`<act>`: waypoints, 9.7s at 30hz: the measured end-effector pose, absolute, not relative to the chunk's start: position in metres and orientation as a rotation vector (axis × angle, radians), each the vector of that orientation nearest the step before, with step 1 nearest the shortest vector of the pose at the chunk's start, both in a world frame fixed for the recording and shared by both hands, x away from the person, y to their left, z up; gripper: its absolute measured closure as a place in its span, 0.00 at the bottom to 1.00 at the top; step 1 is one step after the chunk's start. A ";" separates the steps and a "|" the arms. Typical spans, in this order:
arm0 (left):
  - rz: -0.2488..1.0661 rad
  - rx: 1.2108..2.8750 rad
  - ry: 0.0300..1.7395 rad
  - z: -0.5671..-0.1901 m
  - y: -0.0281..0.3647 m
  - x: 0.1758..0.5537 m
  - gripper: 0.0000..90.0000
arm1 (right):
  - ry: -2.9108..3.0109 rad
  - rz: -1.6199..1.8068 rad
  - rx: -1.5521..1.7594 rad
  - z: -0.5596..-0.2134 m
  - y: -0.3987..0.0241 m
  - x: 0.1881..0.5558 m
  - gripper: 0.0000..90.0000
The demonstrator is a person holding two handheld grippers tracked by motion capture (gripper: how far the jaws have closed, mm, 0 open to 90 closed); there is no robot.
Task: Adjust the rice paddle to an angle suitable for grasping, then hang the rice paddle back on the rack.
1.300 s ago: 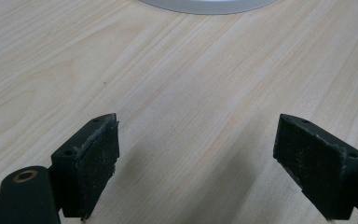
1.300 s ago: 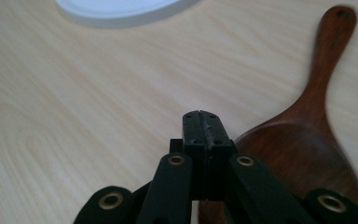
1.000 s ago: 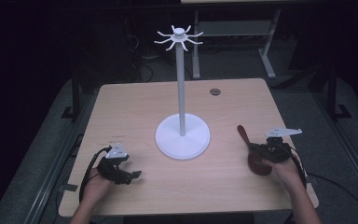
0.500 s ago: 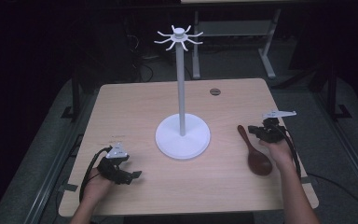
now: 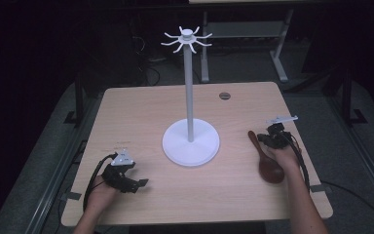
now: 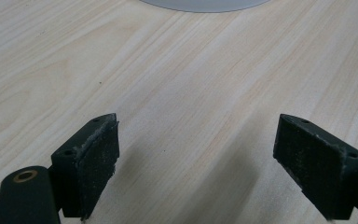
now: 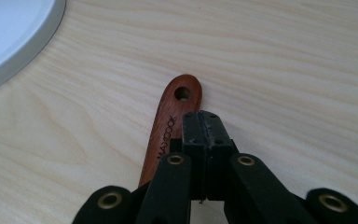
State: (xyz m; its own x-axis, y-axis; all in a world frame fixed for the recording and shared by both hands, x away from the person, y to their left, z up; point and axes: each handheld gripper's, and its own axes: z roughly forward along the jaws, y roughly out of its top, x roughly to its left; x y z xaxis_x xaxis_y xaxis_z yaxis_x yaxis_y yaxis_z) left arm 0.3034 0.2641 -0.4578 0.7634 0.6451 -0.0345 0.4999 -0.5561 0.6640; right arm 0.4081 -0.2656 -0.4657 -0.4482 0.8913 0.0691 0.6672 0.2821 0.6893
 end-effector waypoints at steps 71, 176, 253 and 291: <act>0.263 2.303 0.834 -0.459 0.263 0.304 0.15 | 2.673 0.822 1.099 -0.430 -0.226 0.366 0.61; 0.248 2.295 0.865 -0.461 0.264 0.304 0.15 | 2.424 1.462 0.964 -0.405 -0.246 0.370 0.87; 0.300 2.269 0.864 -0.459 0.264 0.305 0.15 | 2.073 1.845 0.567 -0.260 -0.183 0.389 0.86; 0.293 2.263 0.862 -0.457 0.265 0.305 0.15 | 2.098 1.815 0.490 -0.222 -0.143 0.403 0.86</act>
State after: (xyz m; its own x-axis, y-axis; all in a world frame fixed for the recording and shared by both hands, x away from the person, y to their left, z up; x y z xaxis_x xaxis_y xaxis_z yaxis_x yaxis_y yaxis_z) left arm 0.3047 0.2646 -0.4572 0.7543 0.6557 -0.0315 0.5003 -0.5431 0.6744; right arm 0.4029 -0.1429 -0.2219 -0.8888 0.4578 -0.0191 0.0468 0.1321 0.9901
